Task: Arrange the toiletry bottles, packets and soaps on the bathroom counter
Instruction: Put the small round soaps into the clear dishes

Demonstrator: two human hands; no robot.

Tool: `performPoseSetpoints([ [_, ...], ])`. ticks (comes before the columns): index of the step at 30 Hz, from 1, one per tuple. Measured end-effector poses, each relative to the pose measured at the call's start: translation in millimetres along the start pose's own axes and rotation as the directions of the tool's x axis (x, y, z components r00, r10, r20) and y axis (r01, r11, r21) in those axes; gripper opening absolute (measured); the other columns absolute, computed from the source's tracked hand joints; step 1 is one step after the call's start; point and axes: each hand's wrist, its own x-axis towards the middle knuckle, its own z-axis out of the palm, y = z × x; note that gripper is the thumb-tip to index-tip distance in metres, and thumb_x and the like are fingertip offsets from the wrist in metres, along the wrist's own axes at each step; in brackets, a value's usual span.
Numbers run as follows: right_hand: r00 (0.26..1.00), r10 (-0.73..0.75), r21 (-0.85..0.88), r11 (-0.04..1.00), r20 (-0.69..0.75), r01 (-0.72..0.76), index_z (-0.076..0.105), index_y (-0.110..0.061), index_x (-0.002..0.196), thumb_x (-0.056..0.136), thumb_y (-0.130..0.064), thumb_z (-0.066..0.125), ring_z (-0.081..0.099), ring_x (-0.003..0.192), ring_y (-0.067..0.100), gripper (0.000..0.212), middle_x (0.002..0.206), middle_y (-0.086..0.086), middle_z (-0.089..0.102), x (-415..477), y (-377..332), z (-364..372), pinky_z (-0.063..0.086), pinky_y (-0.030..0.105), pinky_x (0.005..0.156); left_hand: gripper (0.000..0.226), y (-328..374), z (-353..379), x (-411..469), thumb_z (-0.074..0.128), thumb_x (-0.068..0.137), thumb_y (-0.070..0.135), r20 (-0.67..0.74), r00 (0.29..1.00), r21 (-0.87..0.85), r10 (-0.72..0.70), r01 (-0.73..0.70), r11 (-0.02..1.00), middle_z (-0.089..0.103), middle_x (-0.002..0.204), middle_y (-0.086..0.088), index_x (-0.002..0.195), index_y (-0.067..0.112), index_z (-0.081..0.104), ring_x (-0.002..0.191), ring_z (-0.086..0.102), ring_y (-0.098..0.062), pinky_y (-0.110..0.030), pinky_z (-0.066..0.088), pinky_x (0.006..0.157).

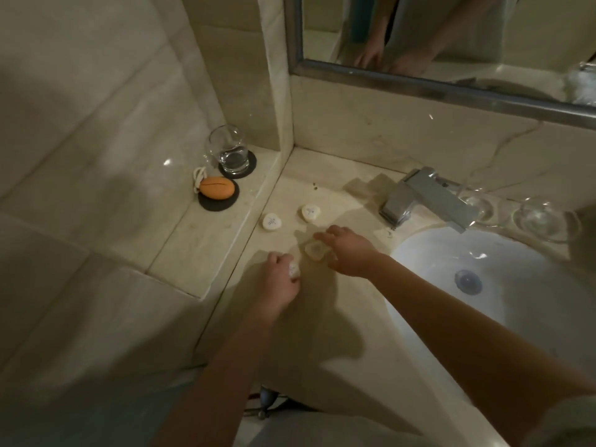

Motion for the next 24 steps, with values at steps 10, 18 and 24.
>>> performPoseSetpoints([
  [10, 0.973, -0.203, -0.271, 0.936, 0.106, 0.224, 0.048, -0.015, 0.126, 0.097, -0.025, 0.039, 0.045, 0.107, 0.029, 0.032, 0.123, 0.013, 0.046, 33, -15, 4, 0.046, 0.039, 0.082, 0.063, -15, -10, -1, 0.064, 0.079, 0.019, 0.001, 0.999, -0.045, 0.034, -0.034, 0.998, 0.037, 0.135, -0.006, 0.137, 0.016, 0.041, 0.121, 0.041, -0.024, -0.033, 0.039, 0.102],
  [18, 0.989, -0.059, 0.185, 0.979, -0.138, 0.084, 0.053, -0.017, 0.123, 0.084, -0.018, 0.060, 0.058, 0.086, 0.026, 0.040, 0.113, 0.006, 0.048, 11, 2, 7, 0.048, 0.031, 0.071, 0.052, -5, -17, 8, 0.066, 0.079, 0.014, 0.094, 0.994, 0.018, 0.054, -0.056, 0.998, 0.042, 0.127, -0.007, 0.128, 0.011, 0.049, 0.114, 0.050, -0.026, -0.034, 0.043, 0.099],
  [24, 0.924, 0.038, 0.390, 0.913, -0.381, 0.124, 0.060, -0.012, 0.110, 0.075, -0.008, 0.070, 0.049, 0.078, 0.012, 0.037, 0.099, -0.003, 0.045, -35, 19, -6, 0.043, 0.021, 0.067, 0.042, 31, -19, 3, 0.072, 0.075, 0.029, -0.022, 0.998, -0.006, 0.052, -0.052, 0.999, 0.057, 0.104, -0.009, 0.106, 0.009, 0.051, 0.093, 0.057, -0.025, -0.032, 0.045, 0.074],
])
